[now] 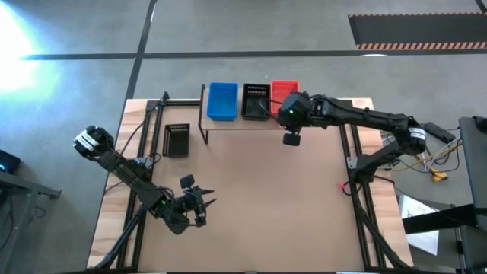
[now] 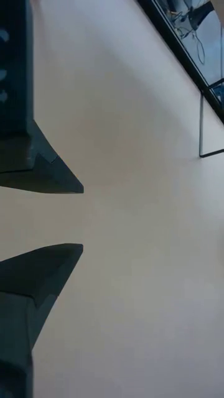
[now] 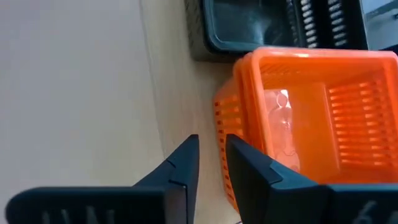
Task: Stack baskets on shelf by color
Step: Stack the black bin on top of the black bin on the shelf
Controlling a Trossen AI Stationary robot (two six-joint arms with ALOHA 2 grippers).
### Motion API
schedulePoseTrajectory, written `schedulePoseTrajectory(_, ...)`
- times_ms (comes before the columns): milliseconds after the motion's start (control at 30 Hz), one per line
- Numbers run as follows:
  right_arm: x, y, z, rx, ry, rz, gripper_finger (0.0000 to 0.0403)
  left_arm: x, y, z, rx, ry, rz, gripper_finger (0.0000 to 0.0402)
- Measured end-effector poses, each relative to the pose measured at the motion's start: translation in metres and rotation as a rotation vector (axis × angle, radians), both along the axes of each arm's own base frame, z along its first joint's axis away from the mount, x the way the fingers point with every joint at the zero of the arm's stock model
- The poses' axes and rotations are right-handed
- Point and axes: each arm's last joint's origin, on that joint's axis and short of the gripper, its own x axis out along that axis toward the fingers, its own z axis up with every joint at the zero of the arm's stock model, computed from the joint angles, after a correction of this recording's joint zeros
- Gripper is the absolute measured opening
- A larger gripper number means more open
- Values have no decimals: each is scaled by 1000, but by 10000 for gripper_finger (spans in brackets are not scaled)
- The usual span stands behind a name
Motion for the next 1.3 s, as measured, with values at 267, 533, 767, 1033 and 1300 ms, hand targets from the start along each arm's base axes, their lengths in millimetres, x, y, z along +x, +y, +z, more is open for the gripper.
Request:
schedulePoseTrajectory(267,7,40,-1,137,-69,115,56,-2,1,27,1,-18,-13,125)
schedulePoseTrajectory(533,15,117,-53,219,-105,282,52,-36,34,78,-48,109,80,125)
schedulePoseTrajectory(767,-3,190,-114,326,-304,450,52,-65,80,78,-145,376,216,125)
schedulePoseTrajectory(1033,-33,231,-143,238,-508,446,52,-54,128,67,-88,632,244,125)
schedulePoseTrajectory(1300,-39,236,-145,210,-540,373,52,-42,164,55,-24,877,155,138)
